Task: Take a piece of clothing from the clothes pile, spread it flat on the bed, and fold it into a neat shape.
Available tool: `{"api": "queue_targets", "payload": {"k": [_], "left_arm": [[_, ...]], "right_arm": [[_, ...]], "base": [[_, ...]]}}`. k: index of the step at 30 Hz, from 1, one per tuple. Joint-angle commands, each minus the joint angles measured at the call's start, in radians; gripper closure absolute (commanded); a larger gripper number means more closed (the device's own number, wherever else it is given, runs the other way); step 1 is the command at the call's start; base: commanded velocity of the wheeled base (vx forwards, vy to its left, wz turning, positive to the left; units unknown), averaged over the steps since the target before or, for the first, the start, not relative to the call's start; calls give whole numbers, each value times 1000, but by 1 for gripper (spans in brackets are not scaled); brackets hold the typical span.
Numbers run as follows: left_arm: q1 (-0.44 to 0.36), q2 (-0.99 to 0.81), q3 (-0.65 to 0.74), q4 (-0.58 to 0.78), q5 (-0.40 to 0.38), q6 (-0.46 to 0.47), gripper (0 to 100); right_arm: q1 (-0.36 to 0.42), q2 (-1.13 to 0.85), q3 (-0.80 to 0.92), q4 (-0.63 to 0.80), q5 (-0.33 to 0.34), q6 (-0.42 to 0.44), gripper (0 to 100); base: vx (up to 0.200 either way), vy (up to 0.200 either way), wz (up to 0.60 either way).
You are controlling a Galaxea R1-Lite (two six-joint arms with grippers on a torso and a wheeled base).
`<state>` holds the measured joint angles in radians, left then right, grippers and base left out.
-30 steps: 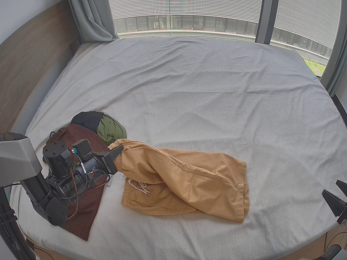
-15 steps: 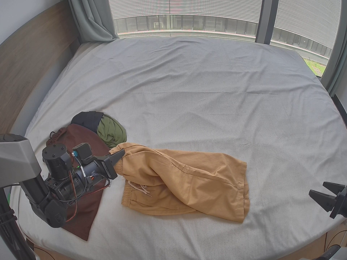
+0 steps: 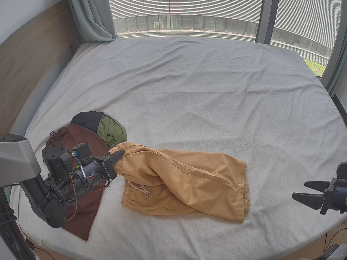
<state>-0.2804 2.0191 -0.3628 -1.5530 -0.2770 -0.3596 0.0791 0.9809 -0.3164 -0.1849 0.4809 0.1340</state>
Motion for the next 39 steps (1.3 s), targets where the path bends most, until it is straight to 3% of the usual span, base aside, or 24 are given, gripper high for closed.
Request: {"api": "queue_targets", "payload": {"k": [1,17,29,32,33,39], "left_arm": [[0,3,-1,-2,-1,1,100],[1,29,-12,-2,1,13,100],[10,38,-13,-2,1,13,100],[10,39,-13,-2,1,13,100],[10,44,-13,-2,1,13,100],[12,43,-15,-2,1,13,100]], "right_arm": [[19,110,-12,-41,10,-2,0],[62,424,-82,-225,19,13,0],[79,636,-63,-478,19,90,0],[82,650,-63,-495,21,101,0],[105,684,-63,-531,21,151,0],[111,756,-63,-582,21,170,0]], "base": [[0,0,0],[0,0,0],[0,0,0],[0,0,0],[0,0,0],[0,0,0]]}}
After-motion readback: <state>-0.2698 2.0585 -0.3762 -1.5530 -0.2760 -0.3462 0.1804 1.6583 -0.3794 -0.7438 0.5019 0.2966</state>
